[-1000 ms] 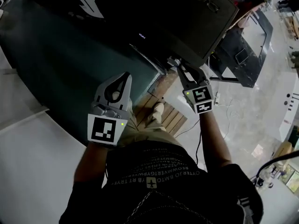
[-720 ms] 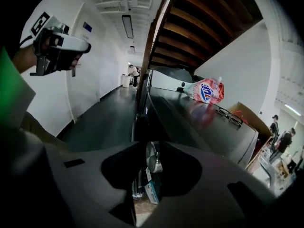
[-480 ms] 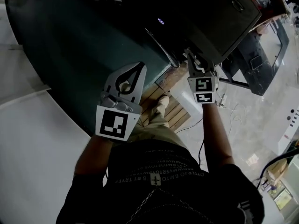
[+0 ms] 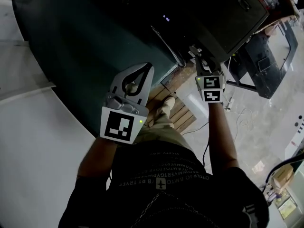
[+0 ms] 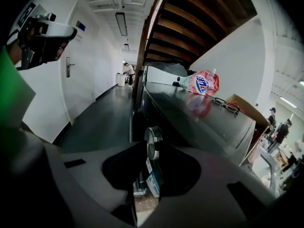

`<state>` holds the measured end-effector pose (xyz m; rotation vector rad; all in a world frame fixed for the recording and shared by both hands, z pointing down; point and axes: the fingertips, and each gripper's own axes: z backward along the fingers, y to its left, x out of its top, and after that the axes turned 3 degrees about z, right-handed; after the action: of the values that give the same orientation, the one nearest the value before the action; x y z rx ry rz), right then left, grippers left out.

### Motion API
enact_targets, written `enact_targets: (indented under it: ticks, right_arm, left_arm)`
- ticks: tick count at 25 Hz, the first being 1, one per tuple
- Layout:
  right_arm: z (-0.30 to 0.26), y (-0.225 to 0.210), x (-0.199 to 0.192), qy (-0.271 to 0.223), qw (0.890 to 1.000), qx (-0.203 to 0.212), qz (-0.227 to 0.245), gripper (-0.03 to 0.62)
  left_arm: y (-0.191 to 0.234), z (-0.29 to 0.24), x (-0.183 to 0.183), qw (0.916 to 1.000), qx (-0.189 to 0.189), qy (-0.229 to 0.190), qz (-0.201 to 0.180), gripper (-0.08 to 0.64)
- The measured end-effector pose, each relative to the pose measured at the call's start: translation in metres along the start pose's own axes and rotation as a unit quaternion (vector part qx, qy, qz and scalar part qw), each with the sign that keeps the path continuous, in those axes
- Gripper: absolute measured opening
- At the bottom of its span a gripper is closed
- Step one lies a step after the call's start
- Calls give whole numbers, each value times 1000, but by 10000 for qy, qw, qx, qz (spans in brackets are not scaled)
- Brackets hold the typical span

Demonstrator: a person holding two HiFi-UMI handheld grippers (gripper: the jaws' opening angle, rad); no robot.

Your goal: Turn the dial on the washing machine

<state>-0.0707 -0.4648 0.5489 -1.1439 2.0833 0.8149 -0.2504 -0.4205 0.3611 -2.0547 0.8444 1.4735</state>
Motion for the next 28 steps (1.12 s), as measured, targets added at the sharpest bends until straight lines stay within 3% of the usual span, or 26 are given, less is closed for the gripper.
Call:
enact_targets:
  ticks: [7,16,28]
  right_arm:
    - [1,-2,1,-32,9999,-13,-162,64]
    - [2,-6,-2,68,9987,-43,-504,28]
    - [0,-4,-20,441,9979,111,-468,12]
  left_arm:
    - [-6,10,-5,9997,161,80,164,6]
    - [-28,5,4,9999,81,64,68,6]
    - [-28,8,6,9997,222,26,133,6]
